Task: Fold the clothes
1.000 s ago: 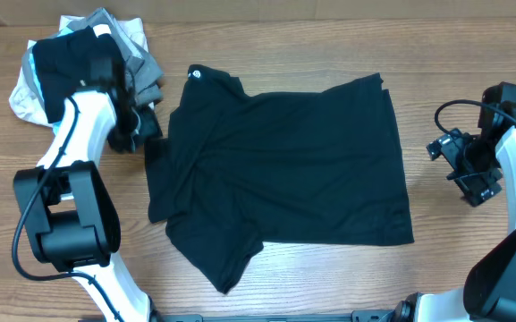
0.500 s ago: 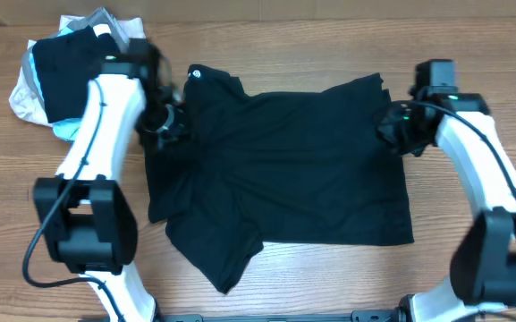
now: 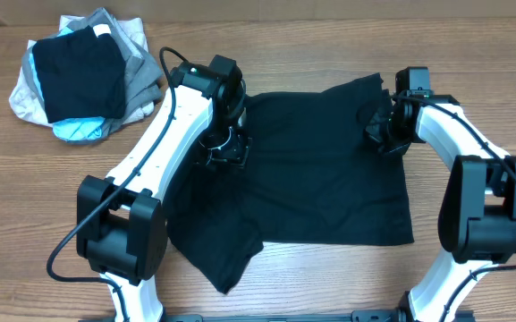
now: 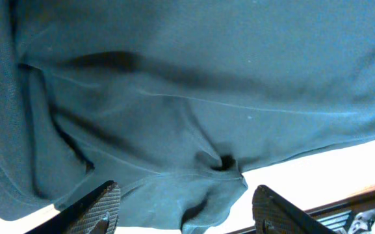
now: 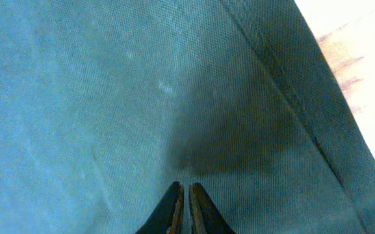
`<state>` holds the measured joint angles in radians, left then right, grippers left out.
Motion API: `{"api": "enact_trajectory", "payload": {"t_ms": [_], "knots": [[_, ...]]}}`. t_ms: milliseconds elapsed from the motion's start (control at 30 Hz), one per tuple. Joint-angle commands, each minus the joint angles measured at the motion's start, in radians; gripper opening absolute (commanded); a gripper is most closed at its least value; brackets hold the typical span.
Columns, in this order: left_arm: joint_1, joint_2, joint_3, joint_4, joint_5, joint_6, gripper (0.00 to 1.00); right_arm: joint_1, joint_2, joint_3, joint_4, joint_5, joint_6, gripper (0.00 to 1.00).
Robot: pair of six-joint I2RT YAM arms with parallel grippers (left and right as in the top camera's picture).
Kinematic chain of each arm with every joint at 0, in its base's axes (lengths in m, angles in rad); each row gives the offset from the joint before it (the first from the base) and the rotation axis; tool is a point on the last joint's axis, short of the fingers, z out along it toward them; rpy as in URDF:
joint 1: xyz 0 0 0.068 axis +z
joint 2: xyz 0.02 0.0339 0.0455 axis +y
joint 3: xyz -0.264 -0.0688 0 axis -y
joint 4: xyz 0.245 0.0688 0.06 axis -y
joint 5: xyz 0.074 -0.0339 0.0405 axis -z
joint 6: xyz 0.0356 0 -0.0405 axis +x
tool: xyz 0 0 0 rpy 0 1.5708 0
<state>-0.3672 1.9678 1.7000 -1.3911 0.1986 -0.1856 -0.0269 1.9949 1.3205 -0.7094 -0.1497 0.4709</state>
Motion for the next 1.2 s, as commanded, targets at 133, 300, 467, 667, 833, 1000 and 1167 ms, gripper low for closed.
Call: {"api": "enact_trajectory", "payload": {"t_ms": [133,300,467,667,833,1000,1167], "knots": [[0.0,-0.012,-0.011,0.002,-0.023,-0.017,0.71,-0.031,0.11,0.008,0.048,0.051,0.0,0.08],[0.0,-0.012,-0.011,0.002,-0.023,-0.016,0.73,-0.061,0.128,0.008,0.088,0.1,0.004,0.08],[0.0,-0.012,-0.013,0.001,-0.022,-0.017,0.73,-0.1,0.128,0.009,0.138,0.161,0.004,0.06],[0.0,-0.012,-0.039,0.005,-0.023,-0.017,0.73,-0.166,0.128,0.01,0.155,0.21,0.004,0.04],[0.0,-0.012,-0.05,0.019,-0.023,-0.019,0.73,-0.225,0.128,0.011,0.136,0.259,-0.001,0.04],[0.0,-0.012,-0.05,0.054,-0.028,0.002,0.74,-0.263,0.128,0.084,0.064,0.183,0.0,0.07],[-0.012,-0.012,-0.05,0.072,-0.026,0.007,0.74,-0.265,0.128,0.31,-0.183,0.156,0.012,0.16]]}}
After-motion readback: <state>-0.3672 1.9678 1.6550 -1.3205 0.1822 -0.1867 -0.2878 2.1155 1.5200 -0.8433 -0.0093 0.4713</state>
